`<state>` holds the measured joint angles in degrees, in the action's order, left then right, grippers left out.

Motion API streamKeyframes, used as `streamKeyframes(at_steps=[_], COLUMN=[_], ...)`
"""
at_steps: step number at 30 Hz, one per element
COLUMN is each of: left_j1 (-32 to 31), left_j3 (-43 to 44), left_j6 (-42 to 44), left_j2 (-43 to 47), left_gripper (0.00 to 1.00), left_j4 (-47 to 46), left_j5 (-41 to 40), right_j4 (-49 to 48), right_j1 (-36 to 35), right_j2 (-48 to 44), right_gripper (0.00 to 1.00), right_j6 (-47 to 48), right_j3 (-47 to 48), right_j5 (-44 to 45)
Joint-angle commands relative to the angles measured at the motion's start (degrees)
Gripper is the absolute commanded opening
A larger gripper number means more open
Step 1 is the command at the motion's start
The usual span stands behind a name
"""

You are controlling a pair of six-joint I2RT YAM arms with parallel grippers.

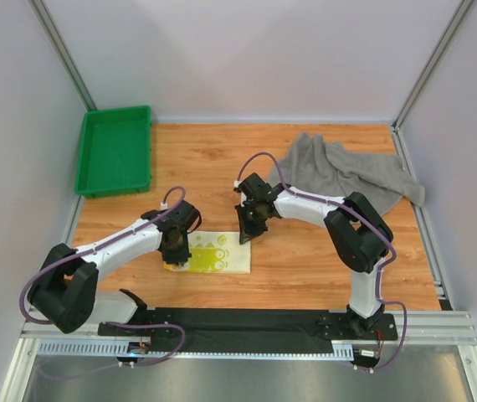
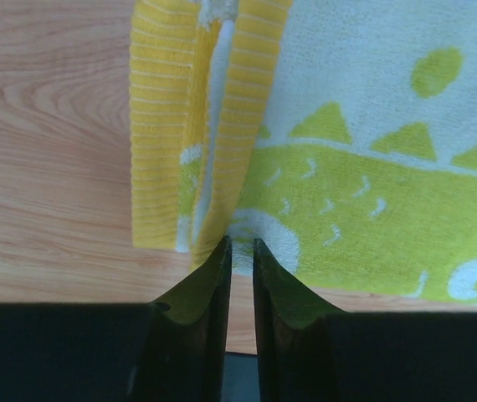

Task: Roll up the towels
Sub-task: Fold the towel

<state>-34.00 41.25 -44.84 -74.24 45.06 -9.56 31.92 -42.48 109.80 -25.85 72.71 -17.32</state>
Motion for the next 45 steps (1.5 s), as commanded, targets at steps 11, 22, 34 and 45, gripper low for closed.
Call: streamKeyframes(at_steps=[11,22,34,45], left_j1=[0.16,1.21,-0.71,-10.29], left_j3=[7.42,24.21,27.21,23.97], left_j6=[1.85,10.82,12.15,8.54], left_j2=[-15.39,-26.4,-13.66,-5.49], left_gripper=[0.21,0.16,0.28,0.32], left_j4=[-0.85,0.46,3.98,3.55], left_j5=[-8.1,-9.6,-7.84,-8.19], right_j4=[-6.61,-5.03,-0.2,-1.42], right_j1=[6.35,6.62,6.62,9.87], right_j2=[1.04,-3.54,-12.68,-11.1], right_gripper=[0.0,0.0,0.09,0.03], right_j6=[-2.89,-5.62,1.4,1.5], right_j3=[-8.45,-9.17,-4.51,-7.31], right_j5=[1.76,5.9,-0.69,0.98])
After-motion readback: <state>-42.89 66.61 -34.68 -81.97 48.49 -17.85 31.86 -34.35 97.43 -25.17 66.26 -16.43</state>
